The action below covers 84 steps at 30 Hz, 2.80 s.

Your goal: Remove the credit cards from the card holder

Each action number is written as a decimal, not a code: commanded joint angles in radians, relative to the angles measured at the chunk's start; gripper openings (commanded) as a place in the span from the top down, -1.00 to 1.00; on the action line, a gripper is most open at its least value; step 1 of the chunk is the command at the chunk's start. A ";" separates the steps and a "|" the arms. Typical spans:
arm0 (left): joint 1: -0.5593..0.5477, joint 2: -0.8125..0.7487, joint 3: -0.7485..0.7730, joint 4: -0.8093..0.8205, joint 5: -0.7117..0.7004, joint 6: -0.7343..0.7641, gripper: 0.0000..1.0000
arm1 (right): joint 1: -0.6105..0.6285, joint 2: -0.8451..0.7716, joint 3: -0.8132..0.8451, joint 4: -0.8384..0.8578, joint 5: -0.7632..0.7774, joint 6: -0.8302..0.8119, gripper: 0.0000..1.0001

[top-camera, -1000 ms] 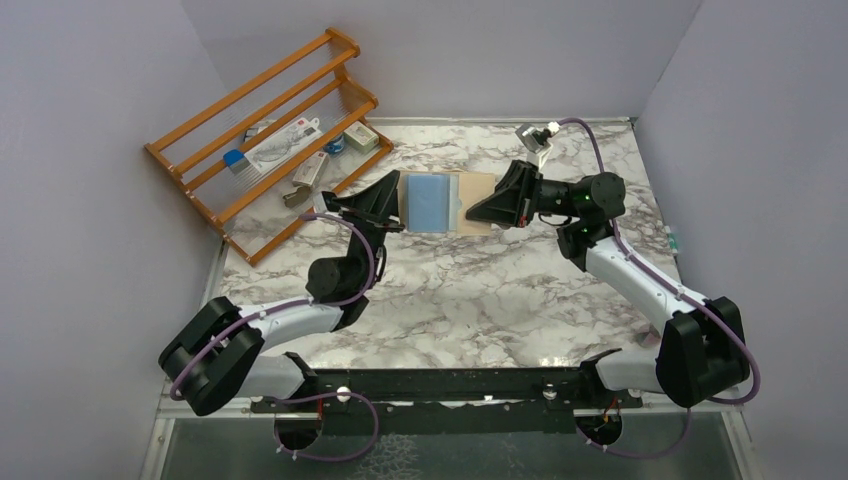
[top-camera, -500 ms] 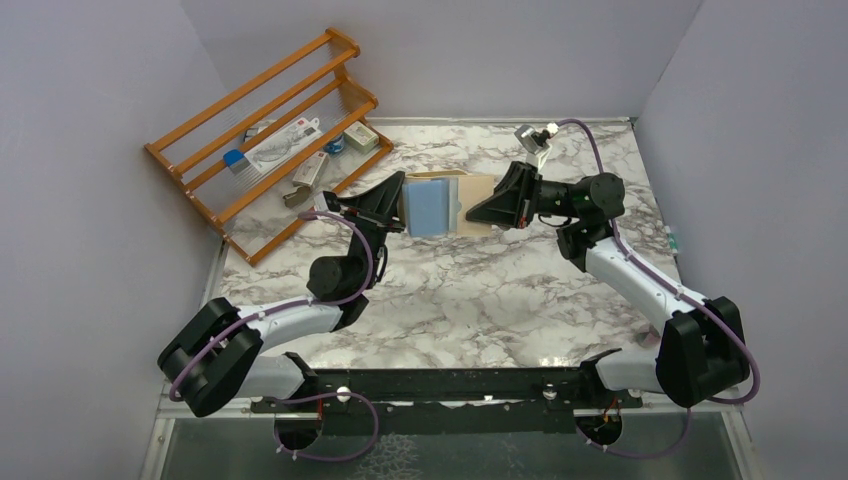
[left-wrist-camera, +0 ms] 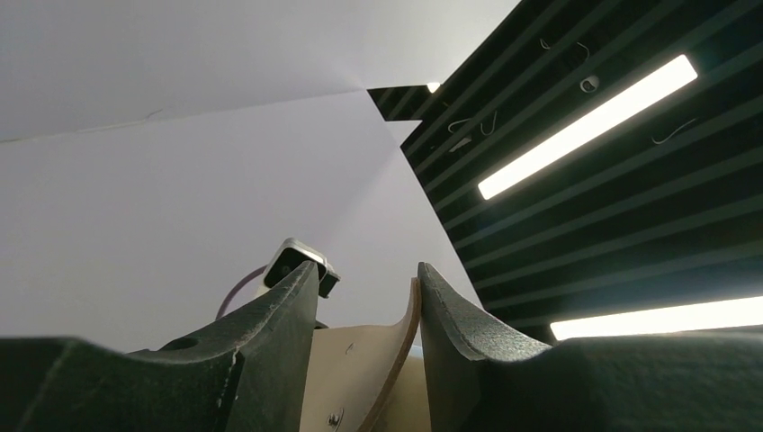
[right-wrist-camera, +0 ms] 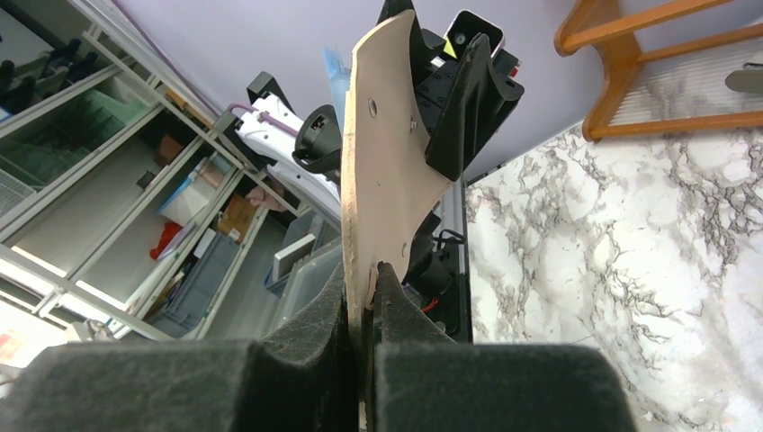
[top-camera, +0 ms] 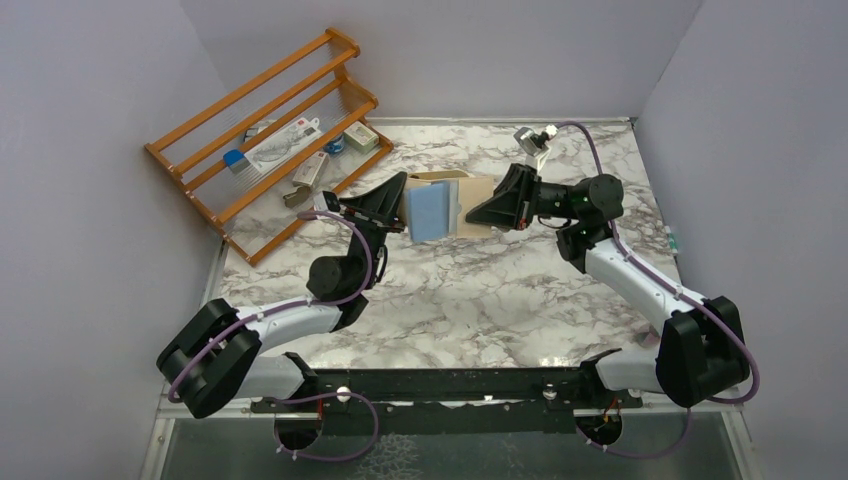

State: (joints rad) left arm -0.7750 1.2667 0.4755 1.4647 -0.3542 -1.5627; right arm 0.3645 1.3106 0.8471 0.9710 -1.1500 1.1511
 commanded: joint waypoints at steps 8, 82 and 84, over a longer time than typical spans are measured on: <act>-0.006 -0.123 0.015 -0.168 -0.006 0.107 1.00 | -0.011 0.002 0.004 -0.106 0.019 -0.101 0.45; -0.040 -0.203 0.021 -0.832 -0.281 0.335 1.00 | 0.356 0.012 0.341 -1.390 1.207 -0.922 -0.85; -0.040 -0.200 0.005 -0.834 -0.284 0.300 1.00 | 0.356 0.002 0.347 -1.379 1.175 -0.923 -0.85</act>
State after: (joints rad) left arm -0.8074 1.0851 0.5106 0.6212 -0.6044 -1.1721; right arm 0.7155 1.3544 1.1748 -0.3878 -0.0048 0.2539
